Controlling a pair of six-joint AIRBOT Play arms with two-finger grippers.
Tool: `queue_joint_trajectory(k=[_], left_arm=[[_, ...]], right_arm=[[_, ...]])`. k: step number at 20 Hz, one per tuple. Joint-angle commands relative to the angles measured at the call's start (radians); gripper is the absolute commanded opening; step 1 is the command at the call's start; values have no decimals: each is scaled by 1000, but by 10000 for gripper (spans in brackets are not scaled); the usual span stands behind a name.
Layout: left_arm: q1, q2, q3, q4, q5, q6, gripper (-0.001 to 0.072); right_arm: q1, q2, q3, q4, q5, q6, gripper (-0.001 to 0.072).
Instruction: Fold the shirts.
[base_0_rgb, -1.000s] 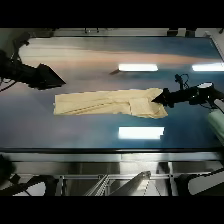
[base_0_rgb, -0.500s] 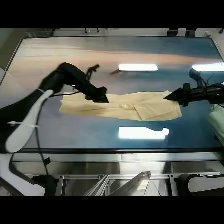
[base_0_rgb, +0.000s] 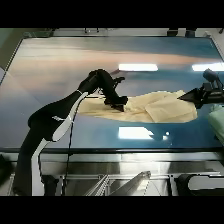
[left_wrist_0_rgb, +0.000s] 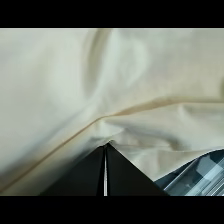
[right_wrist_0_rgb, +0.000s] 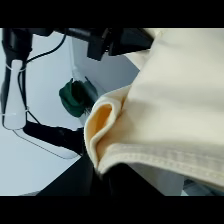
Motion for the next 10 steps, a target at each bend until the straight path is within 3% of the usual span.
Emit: queue_joint_trajectory(k=[1,6,10], left_arm=[[-26,-46,43,-108,13,-32,14],[-15,-14,81,-254,10,28,14],[146,228,-47,-246,131,126,14]], right_arm=[[-16,2,2,85,29,-8,20],[145,7,2,372,-1,-62,20],[453,5,2,383,-241,-100,20]])
